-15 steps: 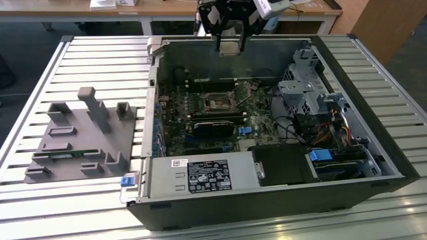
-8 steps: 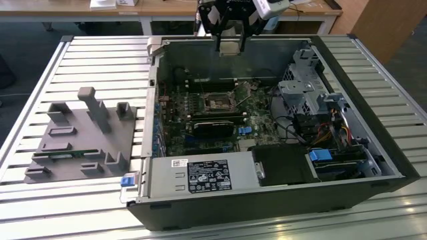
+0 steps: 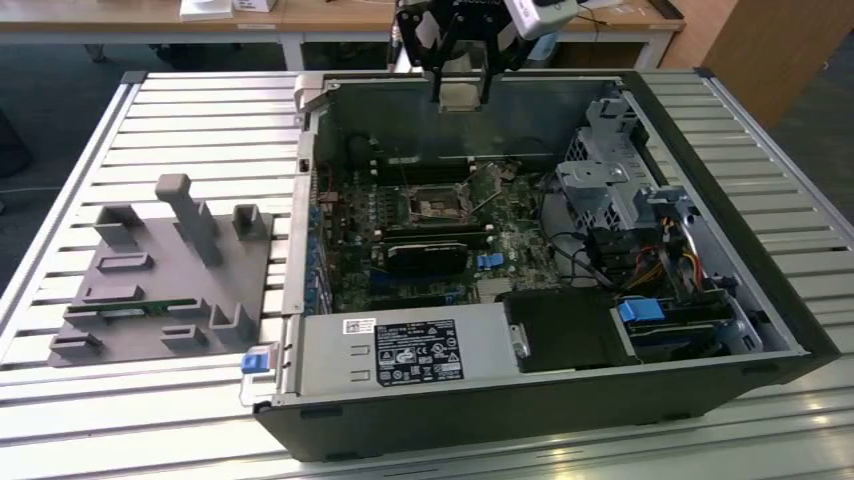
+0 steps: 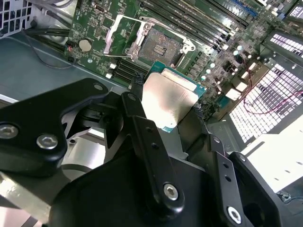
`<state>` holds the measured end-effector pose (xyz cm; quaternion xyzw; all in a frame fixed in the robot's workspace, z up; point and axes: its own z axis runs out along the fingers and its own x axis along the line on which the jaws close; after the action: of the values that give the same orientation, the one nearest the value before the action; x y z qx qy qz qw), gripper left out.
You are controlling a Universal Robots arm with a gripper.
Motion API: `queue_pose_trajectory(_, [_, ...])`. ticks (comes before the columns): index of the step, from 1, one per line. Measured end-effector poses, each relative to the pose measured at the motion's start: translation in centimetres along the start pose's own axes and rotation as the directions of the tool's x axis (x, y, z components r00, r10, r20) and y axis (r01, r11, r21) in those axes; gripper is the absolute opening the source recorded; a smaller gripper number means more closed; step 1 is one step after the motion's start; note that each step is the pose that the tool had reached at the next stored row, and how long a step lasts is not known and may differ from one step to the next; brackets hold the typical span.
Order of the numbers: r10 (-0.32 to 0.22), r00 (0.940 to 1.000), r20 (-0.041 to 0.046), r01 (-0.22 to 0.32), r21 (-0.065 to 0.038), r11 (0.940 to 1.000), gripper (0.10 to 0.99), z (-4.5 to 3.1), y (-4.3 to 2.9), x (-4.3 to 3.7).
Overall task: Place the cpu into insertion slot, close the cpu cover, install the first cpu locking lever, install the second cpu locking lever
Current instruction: 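Place the cpu into insertion slot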
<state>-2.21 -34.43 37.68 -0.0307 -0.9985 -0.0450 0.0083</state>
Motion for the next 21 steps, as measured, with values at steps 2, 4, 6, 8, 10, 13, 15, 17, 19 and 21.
queue_pose_trajectory(2, [0.004, 1.0, 0.0003, -0.004, 0.0, 1.0, 0.541, 0.0, 0.0, 0.0])
queue_pose_trajectory(4, [0.007, 1.0, 0.0007, -0.007, 0.0, 1.0, 0.541, 0.0, 0.0, 0.0])
queue_pose_trajectory(6, [0.012, 0.9999, 0.001, -0.012, 0.0, 0.9999, 0.541, 0.0, 0.0, 0.0])
queue_pose_trajectory(8, [0.016, 0.9999, 0.0014, -0.016, 0.0, 0.9999, 0.541, 0.0, 0.0, 0.0])
queue_pose_trajectory(10, [0.02, 0.9998, 0.0018, -0.02, 0.0, 0.9998, 0.541, 0.0, 0.0, 0.0])
queue_pose_trajectory(13, [0.025, 0.9997, 0.0022, -0.025, -0.001, 0.9997, 0.541, 0.0, 0.0, 0.0])
queue_pose_trajectory(15, [0.029, 0.9996, 0.0026, -0.029, -0.001, 0.9996, 0.541, 0.0, 0.0, 0.0])
queue_pose_trajectory(17, [0.034, 0.9994, 0.003, -0.034, -0.001, 0.9994, 0.541, 0.0, 0.0, 0.0])
queue_pose_trajectory(19, [0.04, 0.9992, 0.0036, -0.04, -0.001, 0.9992, 0.541, 0.0, 0.0, 0.0])
queue_pose_trajectory(21, [0.051, 0.9987, 0.0045, -0.051, -0.001, 0.9987, 0.541, 0.01, 0.0, 0.0])
